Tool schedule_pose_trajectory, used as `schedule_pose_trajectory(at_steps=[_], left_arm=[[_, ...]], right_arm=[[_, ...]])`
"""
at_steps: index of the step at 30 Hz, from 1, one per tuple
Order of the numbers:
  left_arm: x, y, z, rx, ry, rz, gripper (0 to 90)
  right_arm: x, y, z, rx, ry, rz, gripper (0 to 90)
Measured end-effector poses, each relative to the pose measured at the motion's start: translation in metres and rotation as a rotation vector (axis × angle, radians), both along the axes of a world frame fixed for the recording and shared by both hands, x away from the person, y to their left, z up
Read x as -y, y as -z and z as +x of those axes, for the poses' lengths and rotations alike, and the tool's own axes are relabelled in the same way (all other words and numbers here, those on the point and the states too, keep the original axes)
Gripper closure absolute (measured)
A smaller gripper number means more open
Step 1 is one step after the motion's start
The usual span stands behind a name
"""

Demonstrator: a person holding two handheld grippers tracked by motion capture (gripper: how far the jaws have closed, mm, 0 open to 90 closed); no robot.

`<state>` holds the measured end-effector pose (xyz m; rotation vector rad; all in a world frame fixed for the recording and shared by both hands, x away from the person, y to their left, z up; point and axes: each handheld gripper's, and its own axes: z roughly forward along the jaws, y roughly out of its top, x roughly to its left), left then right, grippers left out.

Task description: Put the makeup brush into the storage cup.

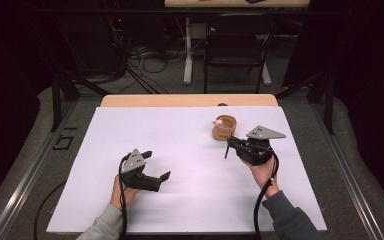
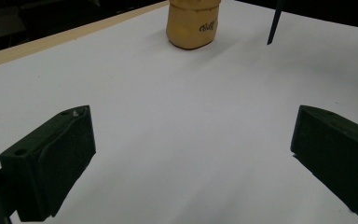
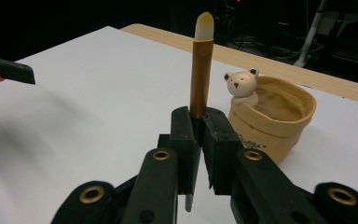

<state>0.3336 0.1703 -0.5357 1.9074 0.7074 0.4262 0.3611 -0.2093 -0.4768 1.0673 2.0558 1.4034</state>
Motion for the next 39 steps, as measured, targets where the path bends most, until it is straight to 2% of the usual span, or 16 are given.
schedule_pose_trajectory(at_steps=[16, 39], left_arm=[[-0.001, 0.0, 0.001, 0.005, -0.007, 0.009, 0.0], [0.0, 0.001, 0.002, 0.01, -0.005, 0.004, 0.0]], right_arm=[[0.021, -0.003, 0.008, 0.006, 0.054, -0.009, 83.2], [0.037, -0.01, 0.02, 0.012, 0.101, -0.031, 83.3]])
